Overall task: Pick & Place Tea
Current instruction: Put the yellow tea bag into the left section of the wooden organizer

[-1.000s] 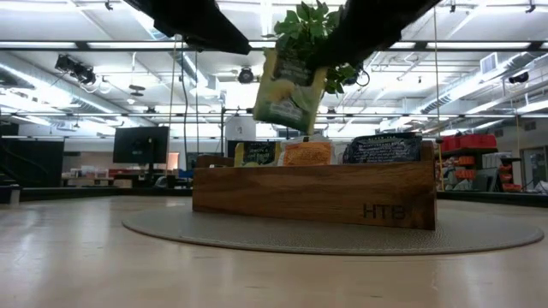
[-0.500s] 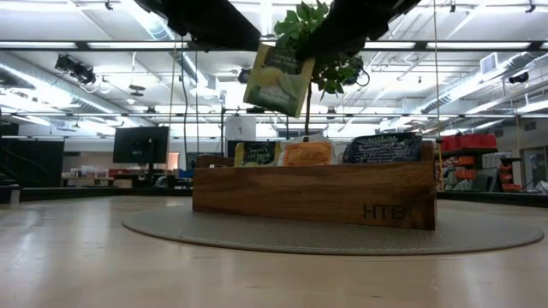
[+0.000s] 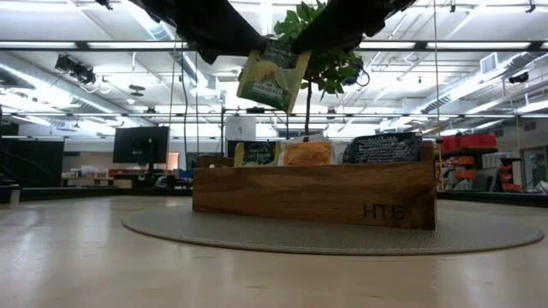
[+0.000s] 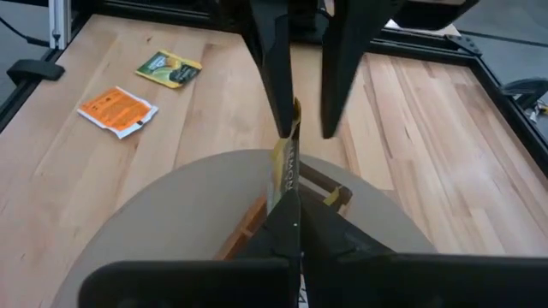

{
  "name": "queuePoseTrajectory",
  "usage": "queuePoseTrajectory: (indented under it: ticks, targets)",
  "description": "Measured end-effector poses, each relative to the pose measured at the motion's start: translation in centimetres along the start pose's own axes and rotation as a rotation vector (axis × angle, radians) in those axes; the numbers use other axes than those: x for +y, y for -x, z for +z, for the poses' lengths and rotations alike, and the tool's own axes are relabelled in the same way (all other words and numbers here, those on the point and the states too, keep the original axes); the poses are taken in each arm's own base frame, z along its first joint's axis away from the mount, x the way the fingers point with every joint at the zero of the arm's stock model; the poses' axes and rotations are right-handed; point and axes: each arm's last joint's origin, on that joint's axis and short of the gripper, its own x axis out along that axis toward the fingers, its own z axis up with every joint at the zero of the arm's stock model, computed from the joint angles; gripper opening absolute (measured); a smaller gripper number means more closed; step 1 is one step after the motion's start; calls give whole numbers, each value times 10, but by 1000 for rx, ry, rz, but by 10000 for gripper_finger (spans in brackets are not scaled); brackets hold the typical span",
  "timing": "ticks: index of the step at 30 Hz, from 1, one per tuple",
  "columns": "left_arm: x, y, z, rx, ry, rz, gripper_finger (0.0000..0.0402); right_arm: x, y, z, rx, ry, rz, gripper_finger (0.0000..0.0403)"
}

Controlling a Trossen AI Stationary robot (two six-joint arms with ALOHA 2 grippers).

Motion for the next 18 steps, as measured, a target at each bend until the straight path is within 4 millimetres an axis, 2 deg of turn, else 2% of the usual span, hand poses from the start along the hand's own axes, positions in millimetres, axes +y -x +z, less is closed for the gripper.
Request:
queuePoseTrajectory:
  ticks: [4, 6, 11, 18]
  targets:
    - [2, -1, 0, 7, 18, -57, 31, 0, 0, 0, 0, 0, 0, 0]
    - [2, -1, 0, 10, 22, -64, 10, 0, 0, 0, 0, 0, 0, 0]
    - [2, -1, -1, 16, 22, -65, 3, 0, 0, -1, 7, 4, 15, 9]
    - [-4, 2, -7, 77, -15, -96, 2, 1, 8, -4, 69, -13, 90, 82]
